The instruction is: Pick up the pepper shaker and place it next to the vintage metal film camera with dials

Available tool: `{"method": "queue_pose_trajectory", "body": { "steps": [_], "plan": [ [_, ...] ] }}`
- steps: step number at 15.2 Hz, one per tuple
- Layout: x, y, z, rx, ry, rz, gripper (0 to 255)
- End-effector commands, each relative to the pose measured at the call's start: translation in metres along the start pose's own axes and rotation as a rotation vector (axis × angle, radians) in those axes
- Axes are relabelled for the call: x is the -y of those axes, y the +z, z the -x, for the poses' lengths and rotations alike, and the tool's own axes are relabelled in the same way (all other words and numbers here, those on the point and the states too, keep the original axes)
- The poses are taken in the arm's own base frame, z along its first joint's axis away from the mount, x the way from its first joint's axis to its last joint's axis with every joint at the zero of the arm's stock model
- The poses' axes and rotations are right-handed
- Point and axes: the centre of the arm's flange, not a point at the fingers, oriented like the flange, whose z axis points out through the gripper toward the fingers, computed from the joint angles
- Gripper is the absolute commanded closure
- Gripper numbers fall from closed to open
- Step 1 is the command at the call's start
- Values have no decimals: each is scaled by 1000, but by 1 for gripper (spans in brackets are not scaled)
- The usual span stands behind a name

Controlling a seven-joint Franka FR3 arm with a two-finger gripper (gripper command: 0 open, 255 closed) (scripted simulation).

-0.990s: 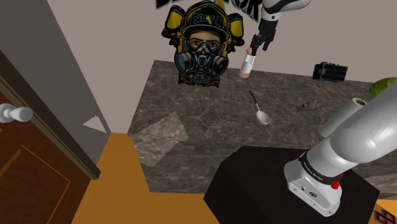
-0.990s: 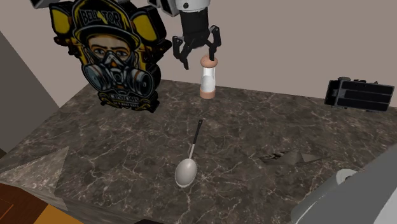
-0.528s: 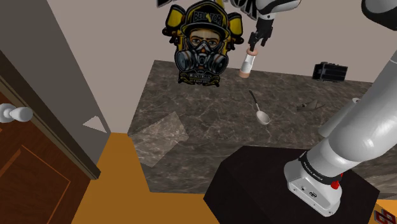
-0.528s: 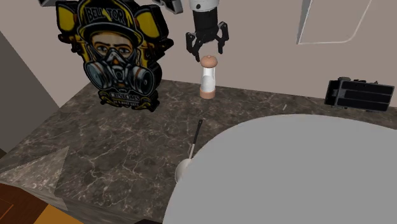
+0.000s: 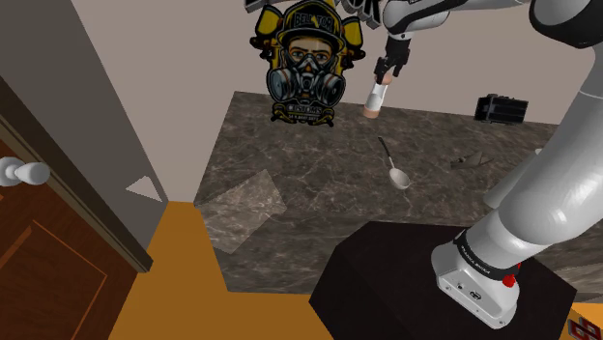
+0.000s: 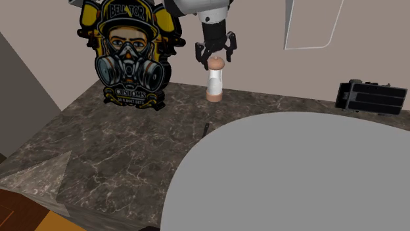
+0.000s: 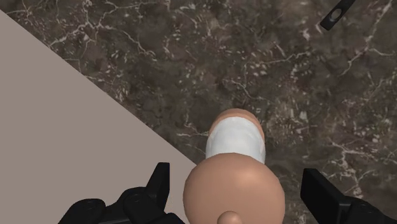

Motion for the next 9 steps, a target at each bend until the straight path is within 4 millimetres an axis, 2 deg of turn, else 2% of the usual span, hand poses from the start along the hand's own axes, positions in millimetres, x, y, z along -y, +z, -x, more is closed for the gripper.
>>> {"method": "queue_pose_trajectory", "body": {
  "steps": [1, 8, 9],
  "plan": [
    [0, 5, -1, 0, 0, 0, 0],
    [0, 5, -1, 0, 0, 0, 0],
    [0, 5, -1, 0, 0, 0, 255]
  ]
}}
